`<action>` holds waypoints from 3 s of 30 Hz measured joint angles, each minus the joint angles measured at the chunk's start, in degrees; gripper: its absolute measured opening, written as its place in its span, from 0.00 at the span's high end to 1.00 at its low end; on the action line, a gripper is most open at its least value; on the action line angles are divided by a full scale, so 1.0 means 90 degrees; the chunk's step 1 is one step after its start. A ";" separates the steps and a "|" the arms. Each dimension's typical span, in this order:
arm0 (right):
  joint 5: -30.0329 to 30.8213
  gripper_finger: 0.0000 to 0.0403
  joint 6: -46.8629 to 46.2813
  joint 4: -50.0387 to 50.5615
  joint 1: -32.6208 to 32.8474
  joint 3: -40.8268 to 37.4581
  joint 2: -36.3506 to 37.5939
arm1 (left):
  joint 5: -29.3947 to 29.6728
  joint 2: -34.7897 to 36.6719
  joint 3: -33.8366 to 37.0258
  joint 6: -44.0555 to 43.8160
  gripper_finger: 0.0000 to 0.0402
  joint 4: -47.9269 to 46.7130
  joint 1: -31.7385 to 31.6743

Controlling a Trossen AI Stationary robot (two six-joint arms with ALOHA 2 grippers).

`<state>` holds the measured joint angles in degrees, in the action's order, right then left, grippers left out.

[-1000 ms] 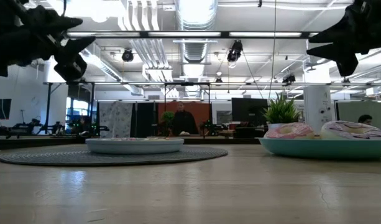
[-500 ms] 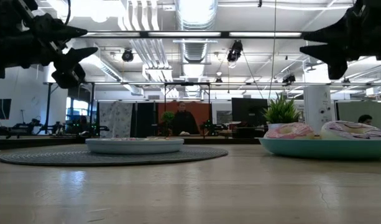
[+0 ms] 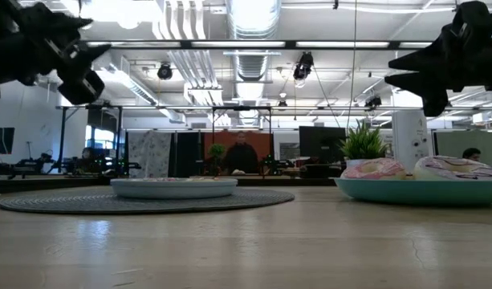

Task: Pick & Place donuts
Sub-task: Return to Home Position

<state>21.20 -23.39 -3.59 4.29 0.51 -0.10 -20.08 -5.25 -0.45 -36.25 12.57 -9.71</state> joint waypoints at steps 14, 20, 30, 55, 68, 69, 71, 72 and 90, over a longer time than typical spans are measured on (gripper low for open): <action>-0.0017 0.63 0.0006 0.0014 0.0005 0.0002 -0.0006 | -0.0045 0.0577 0.0007 0.0004 0.65 -0.0039 0.0530; -0.0020 0.63 0.0006 0.0016 0.0005 0.0002 -0.0005 | -0.0042 0.0452 0.0010 0.0002 0.65 -0.0114 0.0532; -0.0020 0.63 0.0006 0.0018 0.0005 0.0005 0.0012 | -0.0044 0.0354 0.0010 0.0000 0.65 -0.0123 0.0532; -0.1626 0.63 0.2533 -0.0006 0.0122 0.0005 0.0012 | -0.0044 0.0354 0.0012 0.0000 0.65 -0.0123 0.0532; -0.2801 0.63 0.3069 0.0044 0.0107 0.0005 -0.0025 | -0.0044 0.0354 0.0012 -0.0002 0.65 -0.0123 0.0532; -0.2801 0.63 0.3081 0.0040 0.0107 0.0005 -0.0038 | -0.0044 0.0354 0.0012 -0.0001 0.65 -0.0123 0.0532; -0.2801 0.63 0.3103 0.0040 0.0107 0.0005 -0.0051 | -0.0042 0.0354 0.0012 -0.0001 0.65 -0.0123 0.0532; -0.2801 0.63 0.3100 0.0043 0.0107 0.0005 -0.0051 | -0.0042 0.0354 0.0012 0.0000 0.65 -0.0123 0.0532; -0.2801 0.63 0.3100 0.0040 0.0107 0.0005 -0.0049 | -0.0042 0.0354 0.0012 -0.0001 0.65 -0.0123 0.0531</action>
<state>-4.01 4.51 -3.22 5.26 0.56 -0.54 -20.46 -2.07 -0.34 -36.26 11.46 -4.93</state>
